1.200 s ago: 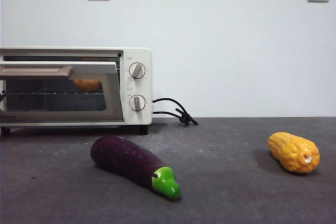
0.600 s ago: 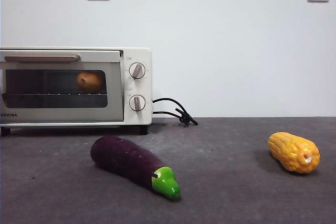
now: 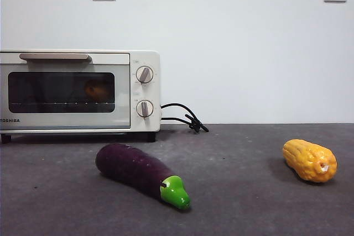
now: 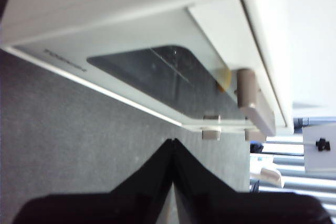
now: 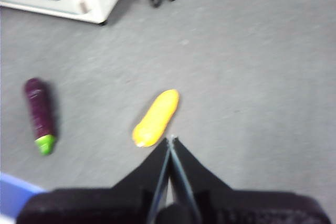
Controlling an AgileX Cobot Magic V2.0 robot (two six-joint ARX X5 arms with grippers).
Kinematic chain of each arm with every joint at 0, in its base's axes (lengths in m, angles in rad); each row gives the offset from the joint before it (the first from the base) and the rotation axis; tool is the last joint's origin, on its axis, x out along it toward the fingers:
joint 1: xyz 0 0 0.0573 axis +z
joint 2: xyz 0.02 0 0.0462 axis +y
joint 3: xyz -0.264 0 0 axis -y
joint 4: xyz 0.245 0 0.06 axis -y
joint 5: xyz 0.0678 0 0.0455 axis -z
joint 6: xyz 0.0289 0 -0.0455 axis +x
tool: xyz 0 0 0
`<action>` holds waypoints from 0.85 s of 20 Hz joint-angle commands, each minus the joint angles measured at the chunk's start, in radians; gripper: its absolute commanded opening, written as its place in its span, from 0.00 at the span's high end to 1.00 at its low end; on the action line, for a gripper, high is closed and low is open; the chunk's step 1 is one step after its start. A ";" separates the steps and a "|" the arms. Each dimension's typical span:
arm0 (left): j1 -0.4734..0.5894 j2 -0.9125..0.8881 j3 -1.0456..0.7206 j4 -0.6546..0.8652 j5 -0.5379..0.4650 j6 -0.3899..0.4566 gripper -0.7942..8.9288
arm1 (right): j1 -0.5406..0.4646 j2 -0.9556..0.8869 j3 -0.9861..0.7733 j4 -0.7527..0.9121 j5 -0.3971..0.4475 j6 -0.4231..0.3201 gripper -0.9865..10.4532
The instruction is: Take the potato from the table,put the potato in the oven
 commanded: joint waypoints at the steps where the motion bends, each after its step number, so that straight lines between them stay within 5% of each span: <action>1: -0.019 -0.014 0.003 -0.043 0.003 0.100 0.93 | 0.001 -0.004 -0.010 -0.022 0.030 0.014 0.91; 5: -0.069 -0.078 0.003 -0.123 -0.023 0.171 0.93 | 0.001 -0.004 -0.010 -0.022 0.032 0.037 0.91; 11: -0.235 -0.311 0.003 -0.378 -0.213 0.411 0.93 | 0.001 -0.004 -0.010 -0.022 0.032 0.037 0.91; 17: -0.406 -0.684 0.003 -0.470 -0.315 0.412 0.92 | 0.001 -0.004 -0.010 -0.022 0.032 0.037 0.91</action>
